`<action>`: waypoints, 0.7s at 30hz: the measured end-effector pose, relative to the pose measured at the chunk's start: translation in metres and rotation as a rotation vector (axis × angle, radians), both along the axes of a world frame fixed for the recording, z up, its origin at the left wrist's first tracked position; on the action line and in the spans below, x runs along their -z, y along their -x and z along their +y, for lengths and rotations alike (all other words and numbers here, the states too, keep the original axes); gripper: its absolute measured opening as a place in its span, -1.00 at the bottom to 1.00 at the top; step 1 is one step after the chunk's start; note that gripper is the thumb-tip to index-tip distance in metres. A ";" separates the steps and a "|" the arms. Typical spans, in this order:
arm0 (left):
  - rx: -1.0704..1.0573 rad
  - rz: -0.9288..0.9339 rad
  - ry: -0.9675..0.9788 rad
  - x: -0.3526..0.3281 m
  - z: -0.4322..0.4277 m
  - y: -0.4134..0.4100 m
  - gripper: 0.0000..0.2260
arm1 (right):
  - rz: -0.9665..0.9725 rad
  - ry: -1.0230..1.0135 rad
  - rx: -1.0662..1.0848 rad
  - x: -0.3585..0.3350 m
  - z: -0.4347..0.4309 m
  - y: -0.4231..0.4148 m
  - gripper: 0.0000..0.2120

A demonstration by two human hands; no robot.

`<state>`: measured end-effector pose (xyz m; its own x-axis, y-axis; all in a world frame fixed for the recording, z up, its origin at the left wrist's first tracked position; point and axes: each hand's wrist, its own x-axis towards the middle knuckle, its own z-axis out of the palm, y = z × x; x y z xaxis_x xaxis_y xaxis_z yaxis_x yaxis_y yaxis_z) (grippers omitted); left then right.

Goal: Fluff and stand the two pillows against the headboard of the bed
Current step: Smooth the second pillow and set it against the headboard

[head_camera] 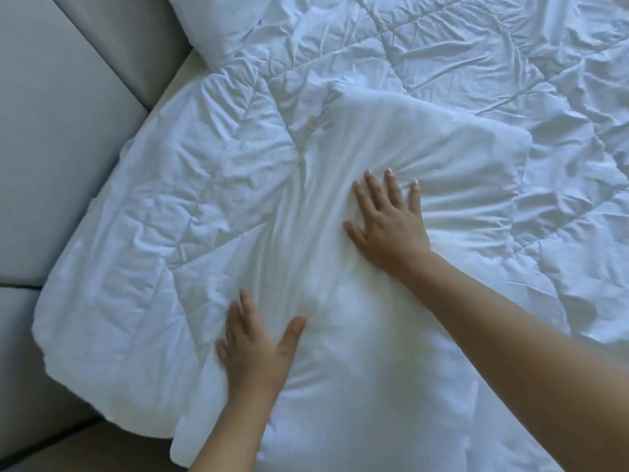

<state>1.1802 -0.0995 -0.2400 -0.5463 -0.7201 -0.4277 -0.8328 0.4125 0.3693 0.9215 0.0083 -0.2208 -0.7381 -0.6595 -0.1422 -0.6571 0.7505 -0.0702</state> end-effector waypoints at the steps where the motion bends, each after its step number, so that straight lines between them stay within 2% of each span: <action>1: -0.020 -0.010 0.003 0.001 -0.001 -0.007 0.18 | 0.002 -0.028 -0.045 0.003 -0.005 0.005 -0.27; 4: -0.035 -0.035 0.062 0.002 -0.005 -0.015 0.16 | 0.004 -0.001 -0.095 0.009 -0.021 0.026 -0.26; 7: -0.079 -0.024 0.039 0.002 -0.010 -0.023 0.16 | -0.032 0.014 -0.147 0.010 -0.048 0.045 -0.23; 9: -0.166 0.064 -0.056 0.000 -0.014 -0.028 0.10 | -0.067 -0.015 -0.223 0.011 -0.074 0.049 -0.20; 11: -0.281 0.182 -0.210 -0.002 -0.018 -0.029 -0.04 | -0.093 -0.062 -0.330 0.012 -0.099 0.049 -0.17; 13: -0.334 0.206 -0.307 -0.001 -0.027 -0.028 -0.18 | -0.138 -0.131 -0.477 0.011 -0.123 0.048 -0.12; 19: -0.229 0.172 -0.221 0.006 -0.041 -0.037 -0.33 | -0.158 -0.398 -0.749 0.000 -0.167 0.066 0.06; 21: -0.205 0.210 -0.189 0.006 -0.039 -0.038 -0.39 | -0.113 -0.465 -0.821 -0.007 -0.166 0.078 0.04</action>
